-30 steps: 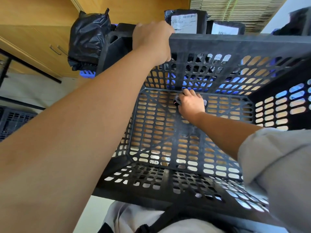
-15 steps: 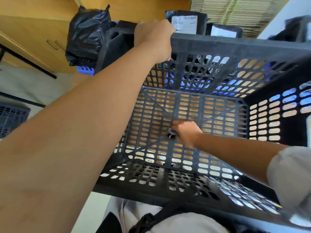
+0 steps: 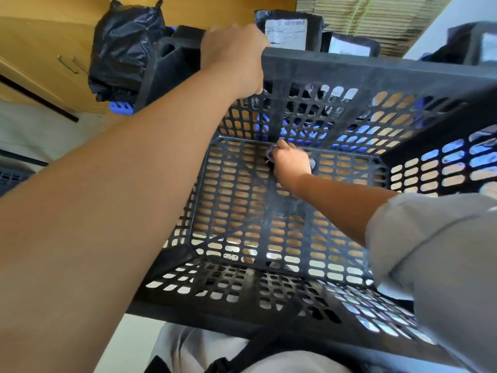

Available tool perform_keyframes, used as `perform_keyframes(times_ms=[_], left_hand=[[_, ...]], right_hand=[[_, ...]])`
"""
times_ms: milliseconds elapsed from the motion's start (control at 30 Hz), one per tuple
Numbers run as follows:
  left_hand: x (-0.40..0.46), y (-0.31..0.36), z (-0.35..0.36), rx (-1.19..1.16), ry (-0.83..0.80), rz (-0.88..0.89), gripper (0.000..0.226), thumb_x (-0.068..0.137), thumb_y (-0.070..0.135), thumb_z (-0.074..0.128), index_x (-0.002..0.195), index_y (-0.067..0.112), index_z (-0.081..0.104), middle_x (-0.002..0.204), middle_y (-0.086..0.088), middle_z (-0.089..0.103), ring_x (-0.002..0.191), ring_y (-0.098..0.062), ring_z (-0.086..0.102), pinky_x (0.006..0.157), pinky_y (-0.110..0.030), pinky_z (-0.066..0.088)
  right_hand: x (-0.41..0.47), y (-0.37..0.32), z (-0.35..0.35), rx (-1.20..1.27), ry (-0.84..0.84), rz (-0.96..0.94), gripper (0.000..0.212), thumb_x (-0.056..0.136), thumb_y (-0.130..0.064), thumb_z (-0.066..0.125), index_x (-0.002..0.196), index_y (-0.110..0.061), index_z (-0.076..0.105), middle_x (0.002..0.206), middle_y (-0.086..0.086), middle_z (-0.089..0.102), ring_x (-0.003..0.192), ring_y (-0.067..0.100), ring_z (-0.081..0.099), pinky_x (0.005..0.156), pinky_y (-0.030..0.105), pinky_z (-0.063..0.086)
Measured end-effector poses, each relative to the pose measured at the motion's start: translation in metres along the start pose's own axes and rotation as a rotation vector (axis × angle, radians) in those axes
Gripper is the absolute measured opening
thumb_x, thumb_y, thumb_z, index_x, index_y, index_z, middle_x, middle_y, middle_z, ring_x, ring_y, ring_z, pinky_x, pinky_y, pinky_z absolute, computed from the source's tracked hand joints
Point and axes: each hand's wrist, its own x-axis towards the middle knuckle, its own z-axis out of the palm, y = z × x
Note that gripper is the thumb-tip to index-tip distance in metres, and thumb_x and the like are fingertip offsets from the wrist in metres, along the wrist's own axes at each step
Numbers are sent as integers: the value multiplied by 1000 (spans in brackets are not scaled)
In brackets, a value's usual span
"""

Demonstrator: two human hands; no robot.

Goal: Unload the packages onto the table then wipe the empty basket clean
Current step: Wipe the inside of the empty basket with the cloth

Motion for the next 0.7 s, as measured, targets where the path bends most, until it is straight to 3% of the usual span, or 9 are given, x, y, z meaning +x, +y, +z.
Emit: perform_keyframes(times_ms=[67,200,300,367,433,533,633,700], left_hand=[[0,0,2,-10,-4,2,30,81,26,80,108,20,68,102,-7,68,99,-31,60,86,-39,35],[0,1,2,-14,2,12,29,81,26,79,108,19,69,102,-8,68,98,-32,60,85,-38,34],[1,0,1,1,1,11,30,80,26,80,107,19,69,102,-8,68,98,-32,60,89,-40,37],[1,1,2,-12,4,14,30,81,26,80,108,18,69,102,-8,68,99,-32,60,89,-41,37],[0,1,1,-6,10,17,31,81,25,80,108,18,68,103,-8,68,100,-32,60,90,-41,37],[1,-1,-1,-13,0,20,30,80,24,80,108,19,69,103,-7,67,100,-31,60,91,-40,36],[0,2,-2,-16,2,22,30,81,24,80,108,20,69,100,-5,67,96,-30,59,86,-38,34],[1,2,-1,-20,-7,16,29,80,24,80,107,21,69,94,-3,62,88,-27,53,85,-38,32]], right_hand=[[-2,-1,9,-3,-6,-1,26,86,4,57,107,-9,62,120,10,50,109,31,54,70,35,38],[-24,1,18,-16,-86,-106,19,85,-2,55,90,-19,51,112,6,49,98,27,58,60,32,33],[-56,-3,28,-43,-183,-265,14,87,-5,55,91,-18,50,103,1,49,82,25,59,49,28,36],[-80,-5,37,-80,-230,-380,14,89,-3,54,96,-14,57,102,-1,51,76,22,59,53,33,46],[-100,-8,49,-89,-259,-468,21,87,0,55,100,-13,64,106,0,52,83,23,60,59,34,48],[-111,-12,54,-13,-324,-531,20,86,2,57,91,-16,65,101,-5,51,93,22,60,74,41,56],[-115,-14,53,37,-577,-602,20,87,-5,60,77,-21,57,94,-9,59,91,18,63,81,40,57],[-121,-18,54,52,-676,-604,11,86,-9,60,84,-20,64,91,-6,64,86,17,63,78,41,57]])
